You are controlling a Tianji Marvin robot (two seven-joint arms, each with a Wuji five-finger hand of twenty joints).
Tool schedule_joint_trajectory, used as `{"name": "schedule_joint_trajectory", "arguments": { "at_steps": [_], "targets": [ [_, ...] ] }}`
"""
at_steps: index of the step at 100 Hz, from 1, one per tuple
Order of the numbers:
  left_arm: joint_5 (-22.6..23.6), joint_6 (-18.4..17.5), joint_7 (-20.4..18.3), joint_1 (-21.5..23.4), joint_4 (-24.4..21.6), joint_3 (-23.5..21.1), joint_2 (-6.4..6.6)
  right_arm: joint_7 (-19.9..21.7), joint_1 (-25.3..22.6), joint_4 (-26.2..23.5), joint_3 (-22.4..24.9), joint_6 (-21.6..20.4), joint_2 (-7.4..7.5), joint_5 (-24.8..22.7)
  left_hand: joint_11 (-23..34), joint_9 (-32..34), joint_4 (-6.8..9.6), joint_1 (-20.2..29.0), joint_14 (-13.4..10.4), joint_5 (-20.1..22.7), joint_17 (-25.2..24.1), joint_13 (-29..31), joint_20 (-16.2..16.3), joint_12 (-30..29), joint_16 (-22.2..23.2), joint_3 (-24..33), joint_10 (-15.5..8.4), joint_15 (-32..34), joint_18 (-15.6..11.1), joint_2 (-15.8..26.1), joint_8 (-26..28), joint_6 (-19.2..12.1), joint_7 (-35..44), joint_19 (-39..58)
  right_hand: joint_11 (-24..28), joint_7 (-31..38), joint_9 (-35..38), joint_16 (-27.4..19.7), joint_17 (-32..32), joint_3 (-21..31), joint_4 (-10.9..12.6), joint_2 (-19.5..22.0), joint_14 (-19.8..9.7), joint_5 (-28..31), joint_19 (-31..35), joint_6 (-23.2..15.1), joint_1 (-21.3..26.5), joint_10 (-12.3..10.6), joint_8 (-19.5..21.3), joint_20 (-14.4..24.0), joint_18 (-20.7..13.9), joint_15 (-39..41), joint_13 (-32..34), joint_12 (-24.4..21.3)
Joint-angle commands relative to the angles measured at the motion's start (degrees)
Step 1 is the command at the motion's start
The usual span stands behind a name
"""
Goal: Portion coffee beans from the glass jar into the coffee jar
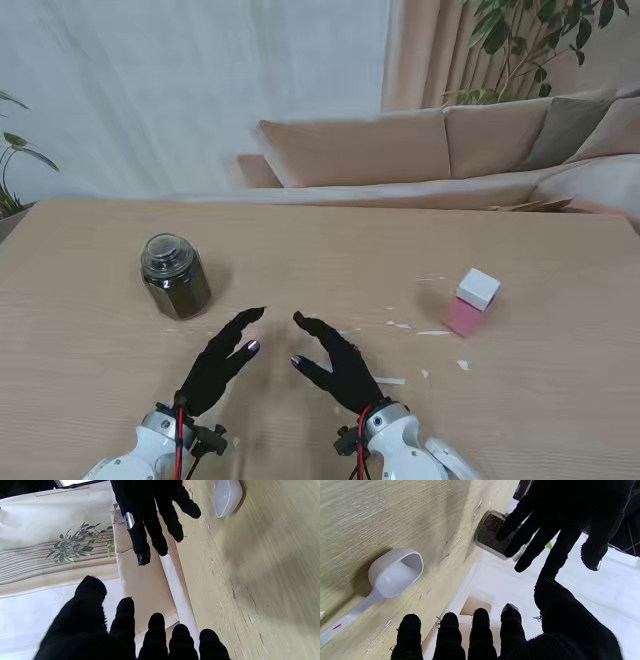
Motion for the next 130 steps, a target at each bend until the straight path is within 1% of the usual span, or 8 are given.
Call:
{"name": "schedule_joint_trajectory", "arguments": {
  "at_steps": [1,42,83,89,95,100,108,130],
  "targets": [
    [-0.17,0.19,-1.09,0.62,-0.53,0.0,-0.21,0.66,-0.17,0.04,-0.24,-0.06,-0.2,-0.04,0.2,0.29,-0.85,-0.94,-2.04,1.13,0.14,-0.61,-1.05,-0.81,0.82,-1.19,-1.92,0.04,-2.25,1.99,0.32,-1.53,0.73,-0.79,-1.08,0.84,-0.12,-0.87,-0.67,0.16,1.26,0.75,-3.23,-1.86,-0.91,-1.74,-1.36,-2.29,-0.77,-0.21,-2.35,-1.04,-1.76,-0.4],
    [0.62,0.81,-1.29,0.56,-0.83,0.01,-0.1,0.63,-0.51,-0.27,0.25,-0.38,-0.15,-0.11,0.37,0.25,-0.29,1.39,-1.83,0.94,0.08,-0.64,-1.21,-0.67,0.68,-0.73,-1.87,-0.05,-1.76,0.67,0.39,-1.1,0.76,-0.7,-1.04,1.08,-0.11,-0.89,-0.72,-0.08,1.05,0.72,-3.23,-2.03,-1.06,-1.24,-1.63,-2.2,-1.19,0.12,-2.3,-1.09,-1.77,-0.31],
    [1.4,0.35,-2.49,1.51,-1.1,-0.96,0.31,-0.34,-1.18,-0.86,0.3,-0.11,-0.23,-0.93,0.17,0.07,0.39,2.67,-0.92,-0.83,-0.15,-0.68,-1.33,0.0,0.47,1.41,-1.77,-0.09,0.42,-2.24,0.84,0.37,1.46,-0.77,-0.61,1.46,-0.03,-0.71,-0.6,-0.05,1.01,0.53,-2.89,-1.9,-1.06,-1.15,-1.41,-2.06,-1.34,0.46,-2.18,-0.94,-1.56,-0.07],
    [1.73,0.41,-2.81,2.0,-1.68,-1.41,0.45,-0.51,-1.36,-1.03,0.3,-0.1,-0.25,-0.95,0.17,-0.14,0.22,1.35,0.17,-1.58,-1.22,-0.9,3.04,1.09,3.34,5.49,-0.96,1.16,2.7,-4.58,1.37,1.96,2.69,2.31,-0.52,1.52,-0.06,-0.7,-0.6,-0.06,0.99,0.57,-2.89,-1.87,-1.08,-1.16,-1.39,-2.14,-1.35,0.5,-2.2,-0.93,-1.56,-0.03],
    [2.82,0.1,-3.5,2.44,-2.39,-2.17,0.74,-0.82,-1.6,-1.35,0.36,-0.21,-0.28,-1.18,1.37,-0.27,0.08,0.4,1.69,-3.32,-2.75,-1.19,14.42,4.54,10.55,7.89,0.1,3.1,4.7,-6.27,2.64,5.02,5.35,7.14,-0.48,1.56,-0.08,-0.68,-0.59,-0.09,0.97,0.57,-2.87,-1.91,-1.11,-1.09,-1.38,-2.07,-1.38,0.53,-2.2,-0.93,-1.56,-0.01],
    [4.92,-0.87,-3.05,2.57,-2.96,-2.67,0.84,-1.24,-1.81,-1.61,0.42,-0.39,-0.3,-1.55,2.53,0.05,0.03,0.65,2.44,-3.3,-3.31,-1.31,19.73,6.21,14.13,8.64,0.6,3.8,5.39,-7.32,3.38,5.89,6.9,9.02,-0.43,1.62,-0.06,-0.67,-0.49,-0.1,0.96,0.59,-2.9,-1.88,-1.08,-1.12,-1.4,-2.1,-1.39,0.57,-2.26,-0.92,-1.54,0.01],
    [7.69,-0.76,-4.35,3.26,-5.46,-4.59,1.43,-1.89,-2.21,-2.0,0.5,-0.63,-0.36,-2.06,2.91,0.31,0.08,0.67,2.68,-3.3,-3.61,-1.35,22.61,6.39,15.77,8.67,0.57,3.78,5.64,-7.76,3.51,5.93,7.21,9.49,-0.27,1.76,0.0,-0.65,-0.34,-0.08,0.97,0.46,-2.78,-1.75,-1.06,-0.99,-1.34,-1.99,-1.39,0.63,-2.15,-0.85,-1.38,0.09],
    [15.76,1.63,-6.33,2.02,-11.2,-8.44,2.33,-1.97,-3.35,-3.39,1.05,-0.22,-0.34,-1.67,3.73,0.73,0.2,0.64,3.33,-2.69,-3.53,-1.36,23.42,6.44,16.5,8.52,0.65,3.88,6.28,-8.54,3.48,5.95,7.21,9.07,-0.15,1.92,-0.12,-0.67,-0.16,-0.07,0.95,0.48,-2.82,-1.73,-1.05,-1.0,-1.29,-2.03,-1.46,0.71,-2.16,-0.84,-1.48,0.14]
  ]
}}
